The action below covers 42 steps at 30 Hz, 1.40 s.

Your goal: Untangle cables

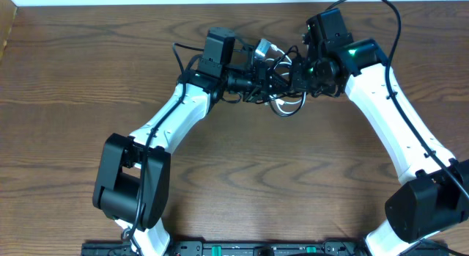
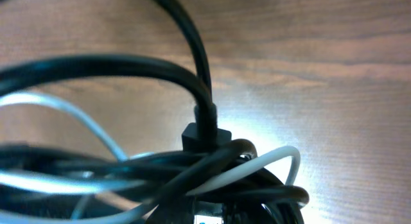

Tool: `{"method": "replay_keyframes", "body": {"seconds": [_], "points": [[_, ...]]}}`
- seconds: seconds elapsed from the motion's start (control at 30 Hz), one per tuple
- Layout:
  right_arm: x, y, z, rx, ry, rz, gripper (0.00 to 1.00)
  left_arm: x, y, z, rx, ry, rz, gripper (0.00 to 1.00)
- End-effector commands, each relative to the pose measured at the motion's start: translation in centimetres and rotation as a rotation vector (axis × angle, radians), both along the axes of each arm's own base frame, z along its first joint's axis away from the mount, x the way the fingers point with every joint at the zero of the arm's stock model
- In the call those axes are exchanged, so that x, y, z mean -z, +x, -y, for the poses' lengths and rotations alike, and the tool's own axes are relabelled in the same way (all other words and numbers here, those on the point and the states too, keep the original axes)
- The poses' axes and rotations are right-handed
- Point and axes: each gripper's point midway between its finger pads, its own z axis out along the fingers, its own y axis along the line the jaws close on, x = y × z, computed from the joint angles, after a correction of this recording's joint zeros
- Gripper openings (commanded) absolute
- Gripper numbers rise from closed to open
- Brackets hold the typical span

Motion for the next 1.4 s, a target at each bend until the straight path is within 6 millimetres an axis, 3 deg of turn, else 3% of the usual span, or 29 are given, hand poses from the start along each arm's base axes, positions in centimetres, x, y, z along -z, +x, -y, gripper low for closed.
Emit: {"method": "replay_keyframes", "body": {"seconds": [0.0,0.23,0.27,0.3,0.33,0.4,0.6,0.67,0.8,1.0,1.23,1.37], "points": [[3.8,-0.3,7.1,0.112,-0.253,-0.079,0.01,-1.4,2.7,-3.8,-0.104,0.003,0.044,0.08],[5.5,-2.0,6.3,0.077,-0.267,-0.134,0.01,3.6,2.3,-5.7,-0.230,0.221,-0.130,0.08],[5.6,-2.0,6.2,0.073,-0.265,-0.135,0.02,3.7,2.3,-5.7,-0.233,0.226,-0.133,0.07],[5.5,-2.0,6.0,0.068,-0.256,-0.135,0.10,3.6,2.4,-5.7,-0.233,0.225,-0.132,0.07],[5.5,-2.0,5.6,0.063,-0.242,-0.132,0.25,3.6,2.4,-5.7,-0.234,0.225,-0.135,0.08],[5.4,-1.8,4.7,0.044,-0.200,-0.126,0.39,3.6,2.3,-5.6,-0.237,0.222,-0.151,0.07],[4.3,-1.0,2.0,-0.035,-0.054,-0.091,0.47,3.2,1.9,-5.3,-0.225,0.196,-0.193,0.07],[3.6,-0.7,1.7,-0.052,-0.018,-0.073,0.48,3.2,1.8,-5.3,-0.224,0.191,-0.207,0.08],[2.5,0.4,1.9,-0.051,0.054,-0.041,0.59,3.0,1.6,-5.1,-0.242,0.174,-0.292,0.08],[0.9,1.6,1.2,-0.118,0.219,0.013,0.61,2.7,1.5,-5.0,-0.330,0.147,-0.572,0.08],[0.5,1.2,0.4,-0.218,0.254,0.036,0.61,2.4,1.3,-4.8,-0.531,0.093,-1.219,0.08],[1.2,0.8,1.1,-0.218,0.193,0.020,0.66,1.8,2.4,-4.7,-0.584,0.044,-1.302,0.07]]}}
